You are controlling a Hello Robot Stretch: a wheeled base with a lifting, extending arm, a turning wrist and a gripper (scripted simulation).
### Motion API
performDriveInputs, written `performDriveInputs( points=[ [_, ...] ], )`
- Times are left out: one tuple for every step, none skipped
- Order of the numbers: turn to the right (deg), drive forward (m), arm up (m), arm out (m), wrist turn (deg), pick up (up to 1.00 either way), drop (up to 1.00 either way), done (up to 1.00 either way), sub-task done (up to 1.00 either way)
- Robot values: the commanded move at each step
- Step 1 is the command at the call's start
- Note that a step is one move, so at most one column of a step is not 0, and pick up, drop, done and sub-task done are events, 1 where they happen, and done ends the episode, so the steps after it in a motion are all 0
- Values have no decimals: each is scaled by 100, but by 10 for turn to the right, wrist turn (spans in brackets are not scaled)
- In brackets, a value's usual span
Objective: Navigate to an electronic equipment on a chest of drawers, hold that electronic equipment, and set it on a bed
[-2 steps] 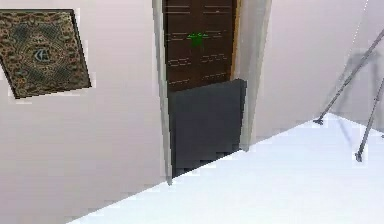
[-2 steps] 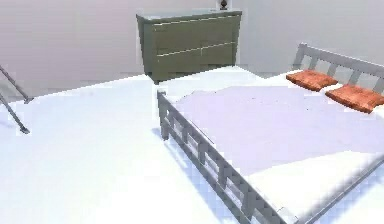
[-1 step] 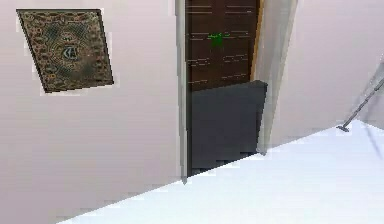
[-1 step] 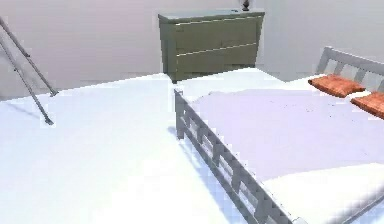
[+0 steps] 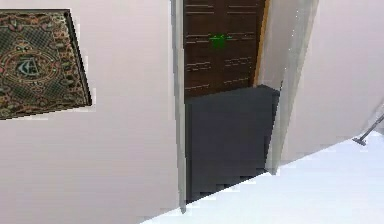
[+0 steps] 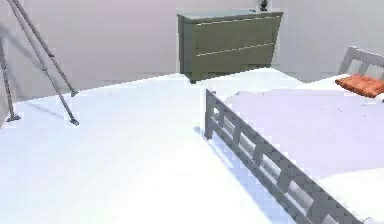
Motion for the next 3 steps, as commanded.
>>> performDriveInputs(
  points=[
    [0, 40, 0, 0, 0, 0, 0, 0, 0],
    [450, 0, 0, 0, 0, 0, 0, 0, 0],
    [120, 0, 0, 0, 0, 0, 0, 0, 0]
  ],
)
